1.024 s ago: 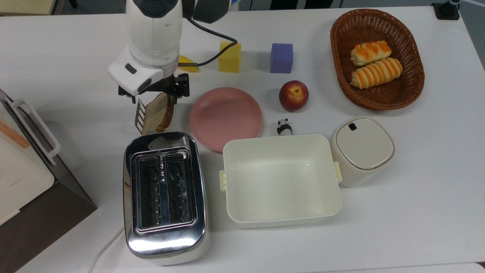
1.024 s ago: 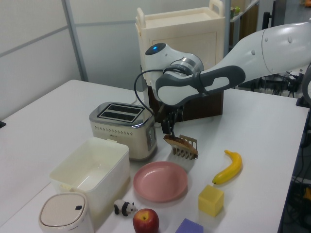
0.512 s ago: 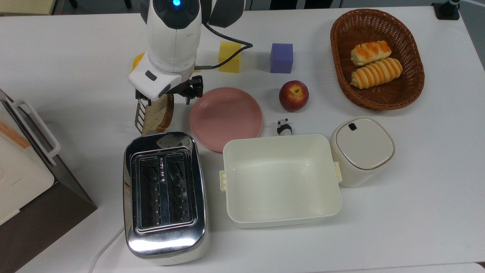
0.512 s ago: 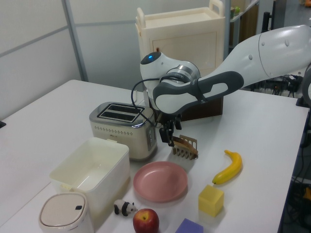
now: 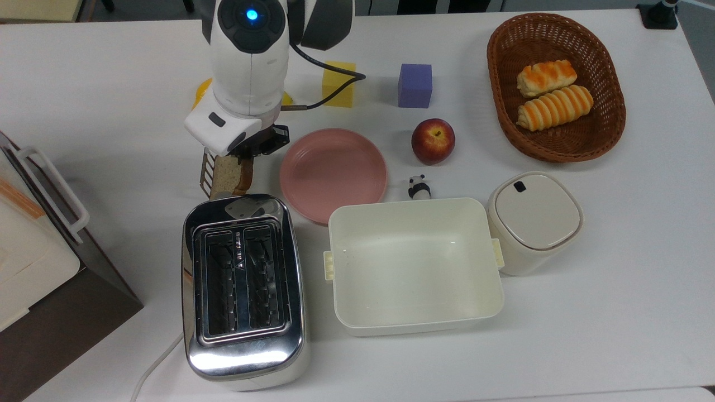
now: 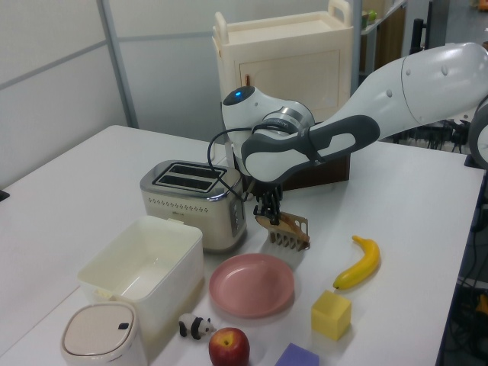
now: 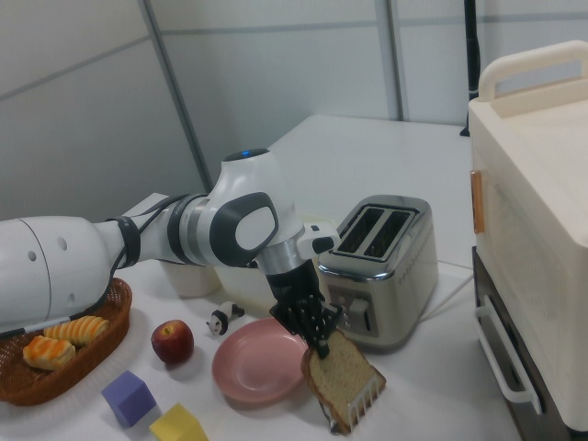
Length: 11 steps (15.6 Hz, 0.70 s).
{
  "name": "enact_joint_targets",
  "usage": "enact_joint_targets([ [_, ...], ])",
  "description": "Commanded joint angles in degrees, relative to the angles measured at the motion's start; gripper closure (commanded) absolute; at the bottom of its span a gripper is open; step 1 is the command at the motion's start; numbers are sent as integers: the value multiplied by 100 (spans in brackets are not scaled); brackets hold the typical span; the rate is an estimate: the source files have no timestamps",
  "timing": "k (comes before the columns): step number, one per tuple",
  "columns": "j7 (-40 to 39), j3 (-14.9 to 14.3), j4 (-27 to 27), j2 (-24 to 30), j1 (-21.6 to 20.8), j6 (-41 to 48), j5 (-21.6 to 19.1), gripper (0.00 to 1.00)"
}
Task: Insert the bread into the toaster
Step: 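Close the gripper on the bread slice's crust edge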
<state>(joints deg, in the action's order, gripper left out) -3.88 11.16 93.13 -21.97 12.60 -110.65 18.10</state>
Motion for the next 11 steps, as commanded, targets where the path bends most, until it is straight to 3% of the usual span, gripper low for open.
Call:
enact_joint_targets([
  [1, 142, 18, 135, 62, 6, -168, 62, 100],
  [11, 318, 18, 73, 579, 182, -89, -25, 100],
])
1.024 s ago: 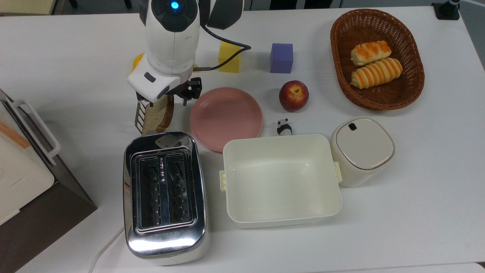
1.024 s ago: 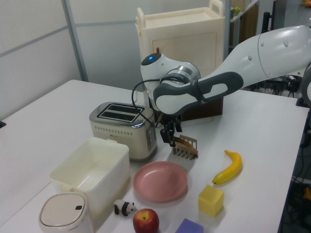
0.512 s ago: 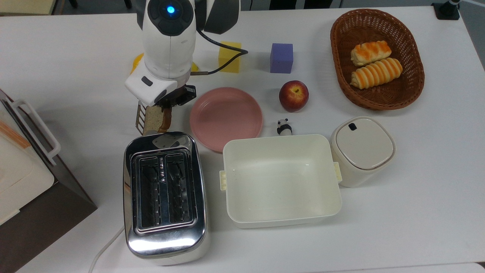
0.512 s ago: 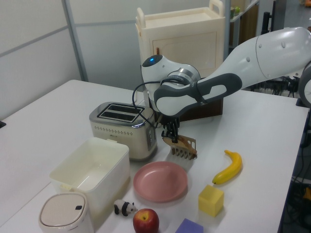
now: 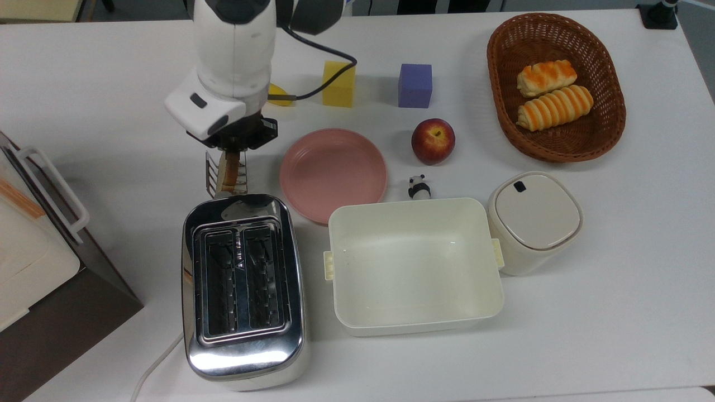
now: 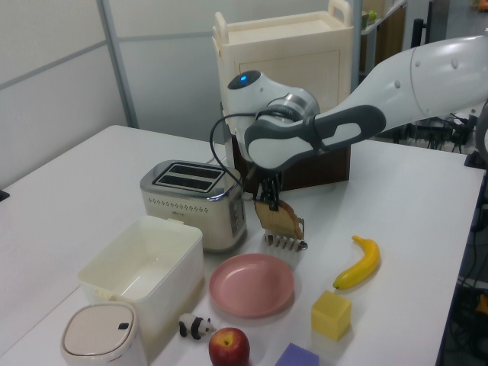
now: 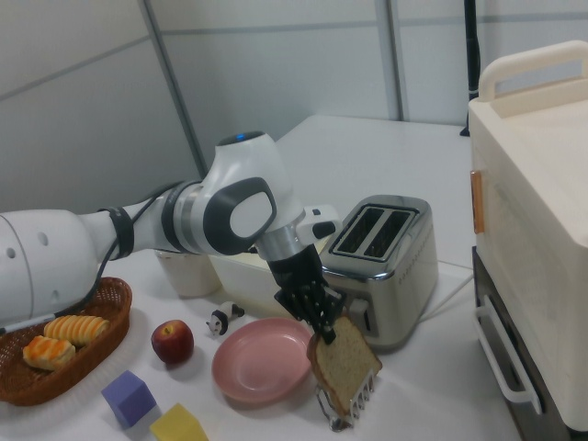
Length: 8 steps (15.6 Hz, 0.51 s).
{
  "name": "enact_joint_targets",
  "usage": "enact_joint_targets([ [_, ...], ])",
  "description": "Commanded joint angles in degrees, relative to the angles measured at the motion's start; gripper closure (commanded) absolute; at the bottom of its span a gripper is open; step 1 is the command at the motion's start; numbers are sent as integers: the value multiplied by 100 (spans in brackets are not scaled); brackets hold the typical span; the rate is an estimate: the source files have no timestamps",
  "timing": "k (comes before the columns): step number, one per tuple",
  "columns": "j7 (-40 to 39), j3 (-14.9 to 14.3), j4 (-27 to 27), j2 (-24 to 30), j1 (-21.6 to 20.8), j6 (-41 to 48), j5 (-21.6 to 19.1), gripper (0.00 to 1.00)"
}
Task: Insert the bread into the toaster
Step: 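Lift the bread slice out of the rack and carry it over the toaster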
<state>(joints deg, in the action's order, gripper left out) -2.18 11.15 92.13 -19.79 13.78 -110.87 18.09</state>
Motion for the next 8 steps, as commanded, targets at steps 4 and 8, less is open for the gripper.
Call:
enact_joint_targets([
  [4, 147, 27, 156, 809, 134, 249, -69, 100],
  [8, 94, 27, -220, 1171, 125, 479, -526, 100],
])
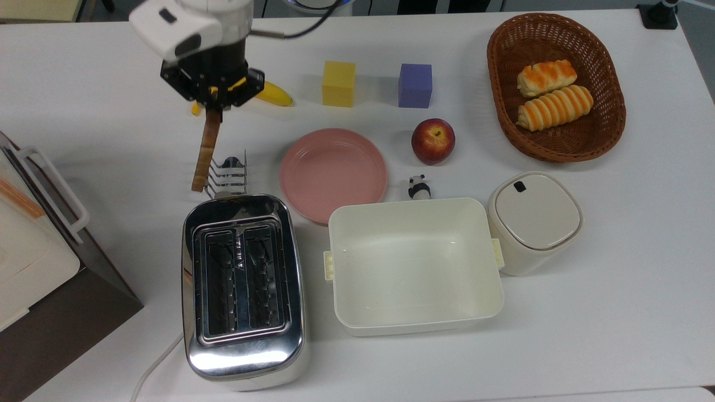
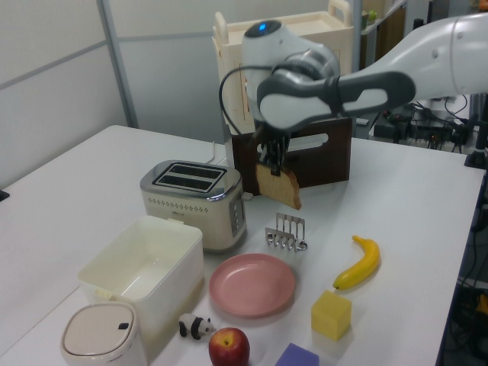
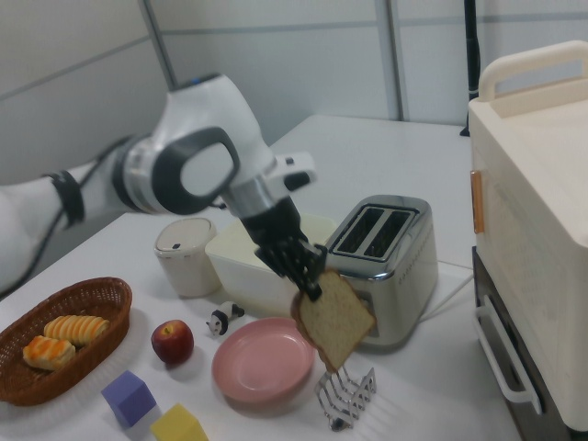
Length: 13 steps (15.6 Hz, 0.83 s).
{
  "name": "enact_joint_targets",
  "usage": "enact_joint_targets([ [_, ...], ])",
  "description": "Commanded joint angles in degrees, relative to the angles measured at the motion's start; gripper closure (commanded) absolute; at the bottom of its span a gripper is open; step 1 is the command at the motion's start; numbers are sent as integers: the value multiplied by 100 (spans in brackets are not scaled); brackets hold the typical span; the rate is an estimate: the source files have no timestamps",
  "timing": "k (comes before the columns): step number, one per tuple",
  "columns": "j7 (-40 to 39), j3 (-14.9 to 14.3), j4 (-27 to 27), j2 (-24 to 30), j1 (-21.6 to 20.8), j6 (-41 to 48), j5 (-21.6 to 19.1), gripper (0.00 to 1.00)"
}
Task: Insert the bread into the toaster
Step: 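Lift the bread slice out of the rack and carry it over the toaster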
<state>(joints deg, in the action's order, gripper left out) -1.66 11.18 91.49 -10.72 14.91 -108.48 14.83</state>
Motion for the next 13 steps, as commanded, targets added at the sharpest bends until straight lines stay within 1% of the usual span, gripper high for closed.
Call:
enact_joint_targets([
  [1, 77, 25, -323, 246, 3, 231, -235, 100],
  [3, 78, 25, -526, 219, 12, 178, -384, 100],
  [5, 78, 25, -605, 175, 3, 74, -367, 100],
  [13, 69, 25, -606, -185, -41, -1684, -323, 100],
])
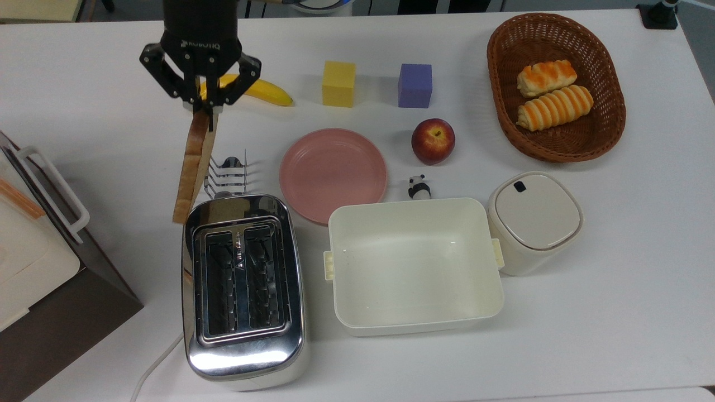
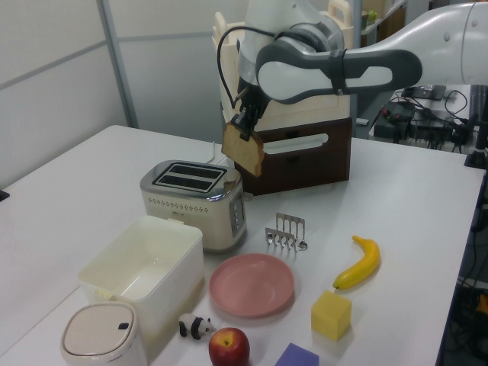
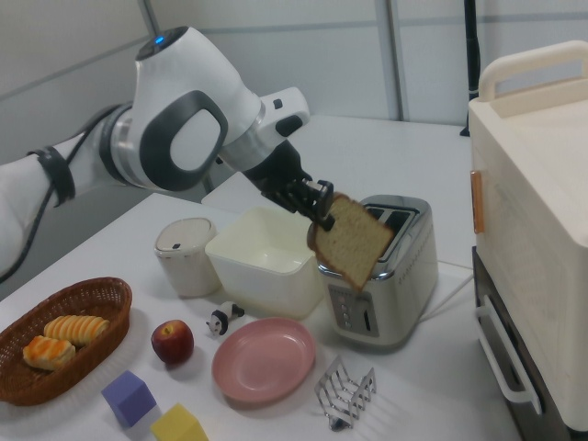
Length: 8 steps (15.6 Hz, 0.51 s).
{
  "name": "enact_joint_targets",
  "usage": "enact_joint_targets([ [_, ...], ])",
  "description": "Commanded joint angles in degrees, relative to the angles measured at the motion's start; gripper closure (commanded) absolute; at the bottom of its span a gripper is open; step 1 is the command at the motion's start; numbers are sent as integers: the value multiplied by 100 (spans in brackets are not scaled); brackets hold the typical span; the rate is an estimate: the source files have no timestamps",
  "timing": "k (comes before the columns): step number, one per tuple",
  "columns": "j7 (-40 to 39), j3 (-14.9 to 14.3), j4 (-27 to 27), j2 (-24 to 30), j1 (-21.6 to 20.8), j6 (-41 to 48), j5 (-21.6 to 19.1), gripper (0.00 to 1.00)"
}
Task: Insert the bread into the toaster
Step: 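Lift the bread slice out of the rack and carry it over the toaster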
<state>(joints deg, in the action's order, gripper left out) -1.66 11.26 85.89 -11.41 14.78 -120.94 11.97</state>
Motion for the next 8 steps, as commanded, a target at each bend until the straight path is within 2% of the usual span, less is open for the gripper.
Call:
enact_joint_targets([
  [1, 69, 25, -46, -142, -28, -570, -46, 100],
  [8, 95, 131, -116, -142, -107, -1063, -81, 100],
])
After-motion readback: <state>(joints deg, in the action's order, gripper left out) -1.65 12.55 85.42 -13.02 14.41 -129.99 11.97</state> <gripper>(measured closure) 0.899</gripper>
